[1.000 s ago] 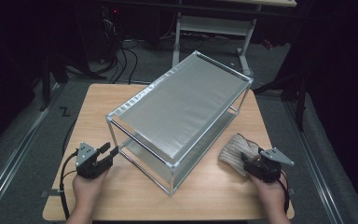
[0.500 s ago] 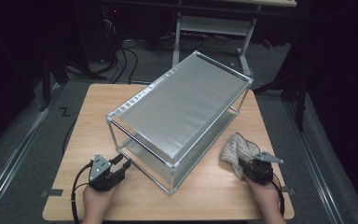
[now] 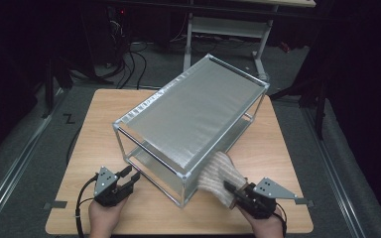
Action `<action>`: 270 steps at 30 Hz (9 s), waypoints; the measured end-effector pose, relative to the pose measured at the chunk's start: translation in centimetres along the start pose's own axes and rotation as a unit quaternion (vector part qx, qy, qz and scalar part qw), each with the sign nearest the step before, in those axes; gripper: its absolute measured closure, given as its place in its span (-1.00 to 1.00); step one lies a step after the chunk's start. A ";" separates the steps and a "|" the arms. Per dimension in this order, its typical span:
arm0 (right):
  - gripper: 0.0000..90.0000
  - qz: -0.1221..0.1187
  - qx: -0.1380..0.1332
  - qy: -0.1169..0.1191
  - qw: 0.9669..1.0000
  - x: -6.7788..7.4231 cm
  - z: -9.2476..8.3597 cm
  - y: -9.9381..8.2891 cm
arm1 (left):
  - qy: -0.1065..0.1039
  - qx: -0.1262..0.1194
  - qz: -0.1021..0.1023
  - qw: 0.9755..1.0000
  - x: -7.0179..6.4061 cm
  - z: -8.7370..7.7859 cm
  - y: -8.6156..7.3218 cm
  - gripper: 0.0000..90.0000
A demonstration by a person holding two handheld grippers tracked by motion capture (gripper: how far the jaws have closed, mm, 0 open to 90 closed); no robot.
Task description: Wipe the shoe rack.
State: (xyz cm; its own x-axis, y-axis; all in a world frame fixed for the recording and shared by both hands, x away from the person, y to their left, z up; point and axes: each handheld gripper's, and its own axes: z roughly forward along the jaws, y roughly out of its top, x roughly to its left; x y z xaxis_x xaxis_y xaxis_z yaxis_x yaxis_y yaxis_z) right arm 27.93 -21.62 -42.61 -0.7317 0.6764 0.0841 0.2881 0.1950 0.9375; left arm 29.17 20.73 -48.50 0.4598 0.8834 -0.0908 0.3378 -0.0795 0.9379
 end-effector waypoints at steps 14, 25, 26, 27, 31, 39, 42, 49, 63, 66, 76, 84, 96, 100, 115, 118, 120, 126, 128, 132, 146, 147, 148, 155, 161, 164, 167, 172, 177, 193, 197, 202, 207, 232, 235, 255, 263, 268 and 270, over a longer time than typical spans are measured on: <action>0.68 -0.035 0.022 0.051 0.998 3.8 1.7 -0.3 | -0.002 0.001 0.001 1.000 -0.1 0.1 -0.1 0.32; 0.68 -0.056 0.126 0.024 0.990 3.7 4.5 -3.8 | -0.003 -0.005 -0.004 1.000 0.1 -0.1 0.0 0.33; 0.68 -0.058 0.133 0.022 0.989 3.6 4.7 -4.0 | -0.002 -0.005 -0.004 1.000 0.1 -0.2 0.0 0.33; 0.68 -0.058 0.138 0.020 0.989 3.6 4.8 -4.3 | -0.002 -0.006 -0.005 1.000 0.1 -0.2 0.0 0.33; 0.68 -0.054 0.144 0.017 0.988 3.3 4.8 -4.6 | -0.002 -0.005 -0.005 1.000 0.2 -0.1 -0.1 0.33; 0.68 -0.049 0.094 0.030 0.994 3.9 3.4 -2.7 | -0.003 -0.002 -0.003 1.000 0.0 0.0 -0.1 0.33; 0.67 -0.047 0.069 0.033 0.996 4.1 2.7 -1.7 | -0.003 -0.002 -0.004 1.000 0.0 0.0 -0.1 0.33; 0.68 -0.039 0.005 0.039 0.998 4.2 0.9 0.8 | -0.001 0.000 -0.005 1.000 0.0 0.0 -0.2 0.33; 0.67 -0.045 0.018 0.045 0.998 4.8 1.6 0.2 | -0.002 -0.001 -0.005 1.000 0.0 0.0 -0.2 0.33; 0.67 -0.049 0.049 0.041 0.997 4.6 2.7 -0.9 | -0.003 -0.002 -0.004 1.000 0.1 -0.1 -0.1 0.33; 0.67 -0.075 0.133 0.020 0.988 3.9 5.2 -3.8 | -0.008 -0.008 -0.006 1.000 0.0 -0.2 0.0 0.33; 0.65 -0.062 0.137 0.005 0.989 2.7 5.1 -4.2 | -0.020 -0.011 -0.001 1.000 -0.5 -0.2 0.1 0.33; 0.58 -0.021 0.096 -0.146 0.984 -4.7 0.7 -3.3 | -0.075 -0.008 0.034 0.997 -4.0 0.3 0.9 0.30; 0.57 0.000 0.107 -0.183 0.977 -7.0 -0.1 -4.0 | -0.100 0.000 0.050 0.994 -5.8 0.2 1.5 0.28; 0.46 0.043 0.121 -0.212 0.969 -9.0 -0.4 -5.2 | -0.161 -0.021 0.074 0.984 -13.4 0.9 2.8 0.28; 0.40 0.047 0.118 -0.209 0.969 -9.0 -0.3 -5.2 | -0.148 -0.024 0.082 0.985 -13.7 1.1 3.0 0.51; 0.34 0.047 0.117 -0.209 0.970 -9.0 -0.3 -5.3 | -0.139 -0.026 0.087 0.986 -13.6 1.0 3.0 0.70; 0.25 0.047 0.112 -0.205 0.971 -8.7 -0.3 -5.1 | -0.142 -0.030 0.089 0.985 -12.8 -0.4 2.4 0.79; 0.22 0.045 0.110 -0.205 0.972 -8.6 -0.3 -5.0 | -0.144 -0.029 0.090 0.985 -12.4 -1.2 2.1 0.79; 0.17 0.042 0.105 -0.205 0.972 -8.4 -0.4 -4.8 | -0.151 -0.030 0.089 0.984 -11.3 -3.1 1.5 0.79; 0.06 0.036 0.059 -0.200 0.977 -7.9 -0.4 -2.2 | -0.138 -0.018 0.087 0.986 -9.4 -6.1 0.9 0.78; 0.07 0.034 0.057 -0.201 0.977 -8.2 -0.2 -1.6 | -0.137 -0.017 0.086 0.987 -9.4 -6.2 0.9 0.78; 0.07 0.030 0.057 -0.204 0.977 -8.5 0.0 -1.3 | -0.136 -0.015 0.088 0.987 -9.3 -6.4 0.9 0.78; 0.08 0.052 0.064 -0.194 0.977 -9.6 0.2 -0.4 | -0.133 -0.020 0.083 0.987 -9.3 -6.6 0.8 0.77; 0.08 0.054 0.079 -0.196 0.976 -8.8 -0.6 -2.9 | -0.132 -0.022 0.083 0.988 -9.4 -6.4 0.7 0.77; 0.08 0.051 0.068 -0.206 0.975 -8.3 -1.8 -3.1 | -0.130 -0.023 0.082 0.988 -9.5 -6.2 0.7 0.77; 0.07 0.047 0.059 -0.221 0.972 -8.2 -2.8 -3.0 | -0.132 -0.024 0.080 0.988 -9.5 -6.0 0.8 0.77; 0.03 0.042 0.043 -0.243 0.968 -8.1 -3.8 -2.9 | -0.134 -0.023 0.079 0.988 -9.4 -5.6 0.9 0.78; -0.03 0.026 0.039 -0.232 0.972 -7.8 -3.1 -2.3 | -0.135 -0.022 0.082 0.987 -9.4 -5.4 1.0 0.78; -0.56 0.044 0.146 -0.186 0.971 -10.5 1.3 -5.6 | -0.152 -0.017 0.094 0.984 -10.4 -2.3 2.1 0.80; -0.22 0.079 0.161 -0.153 0.972 -11.1 1.4 -6.3 | -0.153 -0.019 0.094 0.984 -10.5 -2.4 2.0 0.80; 0.58 0.083 0.157 -0.118 0.977 -10.8 1.4 -6.2 | -0.154 -0.019 0.093 0.983 -10.5 -2.4 2.0 0.80; 0.63 0.039 0.122 -0.145 0.981 -9.4 1.3 -4.6 | -0.156 -0.019 0.093 0.983 -10.4 -2.4 2.0 0.80; 0.62 0.047 0.146 -0.142 0.978 -10.1 14.2 -1.2 | -0.161 -0.025 0.090 0.983 -10.4 -2.5 1.8 0.80; 0.62 0.053 0.157 -0.142 0.976 -10.3 14.0 -1.2 | -0.163 -0.024 0.091 0.982 -10.5 -2.5 1.8 0.80; 0.56 0.052 0.138 -0.161 0.976 -9.5 8.9 -3.2 | -0.176 -0.028 0.102 0.979 -11.2 -3.0 1.5 0.79; 0.00 0.031 0.083 -0.179 0.980 -9.5 8.1 -2.0 | -0.153 -0.036 0.087 0.984 -9.6 -3.4 1.3 0.79; -0.17 0.020 0.066 -0.180 0.981 -9.1 7.3 -1.5 | -0.153 -0.038 0.084 0.984 -9.5 -3.4 1.2 0.79; -0.17 0.006 0.064 -0.173 0.983 -8.6 7.2 -1.5 | -0.154 -0.038 0.084 0.984 -9.5 -3.4 1.2 0.79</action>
State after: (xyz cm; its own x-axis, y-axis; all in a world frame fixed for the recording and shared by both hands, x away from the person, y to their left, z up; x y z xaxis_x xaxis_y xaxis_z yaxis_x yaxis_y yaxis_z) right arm 38.26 -22.66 -47.18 -0.4800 0.8761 -0.0453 0.3876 0.2582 0.8850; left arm 22.42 13.79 -45.34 0.7342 0.6787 -0.0189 0.1794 -0.1671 0.9695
